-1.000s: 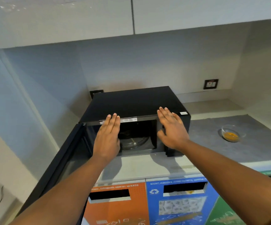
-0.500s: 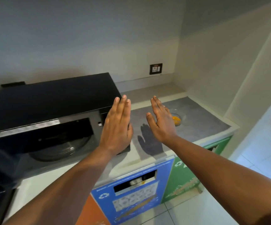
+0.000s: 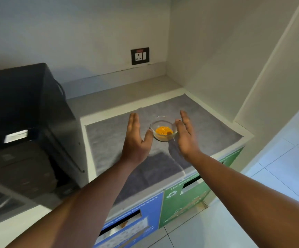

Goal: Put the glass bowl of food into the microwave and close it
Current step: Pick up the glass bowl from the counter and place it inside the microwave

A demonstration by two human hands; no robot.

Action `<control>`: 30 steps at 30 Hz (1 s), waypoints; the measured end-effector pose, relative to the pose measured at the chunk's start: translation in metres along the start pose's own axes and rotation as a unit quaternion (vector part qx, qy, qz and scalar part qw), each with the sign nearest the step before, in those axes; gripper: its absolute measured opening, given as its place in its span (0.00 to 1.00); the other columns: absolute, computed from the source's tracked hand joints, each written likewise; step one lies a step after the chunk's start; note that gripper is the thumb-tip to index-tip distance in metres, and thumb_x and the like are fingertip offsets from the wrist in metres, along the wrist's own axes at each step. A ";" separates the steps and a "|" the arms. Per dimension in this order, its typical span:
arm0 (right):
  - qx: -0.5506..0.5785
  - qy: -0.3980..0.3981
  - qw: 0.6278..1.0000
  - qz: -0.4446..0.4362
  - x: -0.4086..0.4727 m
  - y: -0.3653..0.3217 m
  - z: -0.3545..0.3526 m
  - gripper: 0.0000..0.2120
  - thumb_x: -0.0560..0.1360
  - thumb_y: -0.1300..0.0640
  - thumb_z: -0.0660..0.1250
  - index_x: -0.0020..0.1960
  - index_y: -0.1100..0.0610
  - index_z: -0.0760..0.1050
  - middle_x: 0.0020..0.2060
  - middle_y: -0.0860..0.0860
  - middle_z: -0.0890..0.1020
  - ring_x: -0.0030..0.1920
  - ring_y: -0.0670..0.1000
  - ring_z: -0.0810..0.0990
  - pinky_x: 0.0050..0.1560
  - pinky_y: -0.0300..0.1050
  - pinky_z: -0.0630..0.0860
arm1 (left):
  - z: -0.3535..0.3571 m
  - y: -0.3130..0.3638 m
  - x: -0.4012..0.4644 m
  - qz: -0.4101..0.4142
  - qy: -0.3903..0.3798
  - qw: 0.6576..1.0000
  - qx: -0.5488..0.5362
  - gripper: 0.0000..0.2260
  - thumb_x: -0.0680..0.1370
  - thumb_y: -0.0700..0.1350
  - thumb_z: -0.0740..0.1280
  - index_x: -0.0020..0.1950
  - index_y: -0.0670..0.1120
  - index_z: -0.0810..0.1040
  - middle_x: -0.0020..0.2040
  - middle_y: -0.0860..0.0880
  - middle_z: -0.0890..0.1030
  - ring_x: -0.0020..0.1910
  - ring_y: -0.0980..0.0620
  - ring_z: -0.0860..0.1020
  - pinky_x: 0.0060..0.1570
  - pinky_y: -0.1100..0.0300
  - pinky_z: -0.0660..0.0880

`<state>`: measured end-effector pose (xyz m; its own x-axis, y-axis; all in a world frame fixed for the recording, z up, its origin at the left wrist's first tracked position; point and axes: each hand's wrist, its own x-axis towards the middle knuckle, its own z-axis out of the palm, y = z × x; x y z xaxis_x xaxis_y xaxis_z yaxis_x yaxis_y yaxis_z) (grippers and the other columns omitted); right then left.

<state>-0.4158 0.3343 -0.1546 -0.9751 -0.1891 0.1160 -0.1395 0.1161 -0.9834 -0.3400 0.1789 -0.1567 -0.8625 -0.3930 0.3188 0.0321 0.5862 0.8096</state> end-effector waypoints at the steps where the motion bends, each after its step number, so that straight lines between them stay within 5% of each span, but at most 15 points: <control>1: 0.036 0.001 0.999 0.017 0.009 0.010 -0.003 0.24 0.87 0.55 0.57 0.82 0.55 0.59 0.80 0.48 0.61 0.78 0.45 0.58 0.64 0.21 0.62 | 0.012 -0.007 0.009 -0.047 -0.013 0.998 -0.029 0.32 0.83 0.45 0.64 0.84 0.43 0.54 0.85 0.45 0.53 0.83 0.52 0.52 0.77 0.66 0.48; 3: 0.108 0.013 0.993 0.050 0.023 0.025 -0.005 0.24 0.87 0.57 0.56 0.82 0.57 0.60 0.74 0.46 0.65 0.72 0.43 0.63 0.47 0.16 0.66 | 0.027 -0.017 0.022 -0.118 -0.015 0.989 -0.093 0.32 0.82 0.51 0.61 0.84 0.46 0.55 0.84 0.47 0.58 0.82 0.52 0.57 0.79 0.59 0.54; 8: 0.245 0.039 0.954 0.168 0.061 0.062 -0.003 0.25 0.85 0.49 0.58 0.80 0.57 0.64 0.78 0.47 0.68 0.76 0.45 0.67 0.70 0.38 0.61 | 0.063 -0.028 0.053 -0.257 0.031 0.917 -0.302 0.31 0.80 0.55 0.57 0.81 0.44 0.64 0.81 0.48 0.65 0.79 0.53 0.64 0.79 0.55 0.58; 11: 0.246 0.025 0.953 0.175 0.069 0.076 -0.001 0.19 0.84 0.48 0.59 0.58 0.55 0.86 0.57 0.44 0.87 0.57 0.41 0.84 0.56 0.34 0.76 | 0.083 -0.033 0.061 -0.286 0.069 0.877 -0.379 0.24 0.86 0.50 0.53 0.79 0.41 0.66 0.78 0.48 0.70 0.77 0.52 0.68 0.78 0.55 0.62; 13: 0.248 0.007 0.953 0.175 0.071 0.079 0.004 0.20 0.81 0.46 0.62 0.42 0.52 0.89 0.41 0.48 0.88 0.44 0.46 0.87 0.43 0.40 0.81 | 0.091 -0.038 0.062 -0.288 0.091 0.871 -0.388 0.19 0.86 0.50 0.53 0.71 0.45 0.76 0.65 0.57 0.80 0.65 0.59 0.77 0.66 0.63 0.72; 16: 0.245 0.009 0.952 0.183 0.068 0.078 0.009 0.21 0.79 0.42 0.63 0.36 0.49 0.88 0.35 0.50 0.87 0.37 0.47 0.86 0.35 0.41 0.81 | 0.101 -0.042 0.060 -0.298 0.102 0.868 -0.385 0.16 0.85 0.51 0.54 0.47 0.51 0.80 0.39 0.60 0.86 0.43 0.64 0.82 0.45 0.69 0.75; 20: 0.260 0.001 0.949 0.180 0.066 0.079 0.012 0.24 0.81 0.40 0.59 0.37 0.46 0.88 0.34 0.49 0.88 0.35 0.45 0.86 0.31 0.38 0.80 | 0.104 -0.031 0.056 -0.270 0.087 0.864 -0.416 0.17 0.85 0.50 0.54 0.47 0.48 0.80 0.49 0.44 0.82 0.50 0.49 0.78 0.57 0.53 0.74; 26: 0.273 0.007 0.947 0.170 0.059 0.077 0.015 0.21 0.82 0.46 0.61 0.37 0.48 0.88 0.35 0.49 0.86 0.37 0.46 0.85 0.38 0.43 0.81 | 0.098 -0.032 0.050 -0.296 0.104 0.847 -0.429 0.15 0.83 0.50 0.59 0.46 0.49 0.83 0.42 0.52 0.85 0.45 0.54 0.81 0.56 0.55 0.76; 30: 0.287 -0.005 0.947 0.147 0.037 0.069 0.015 0.23 0.83 0.49 0.60 0.35 0.47 0.86 0.32 0.46 0.84 0.35 0.43 0.83 0.37 0.40 0.80 | 0.077 -0.014 0.029 -0.320 0.083 0.854 -0.402 0.20 0.82 0.53 0.61 0.59 0.40 0.84 0.51 0.43 0.86 0.51 0.46 0.82 0.60 0.48 0.77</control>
<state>-0.4586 0.3209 -0.2203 -0.9551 -0.2403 -0.1736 0.2575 -0.3828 -0.8872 -0.4045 0.2132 -0.1968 -0.7525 -0.5844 -0.3037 -0.0255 -0.4348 0.9002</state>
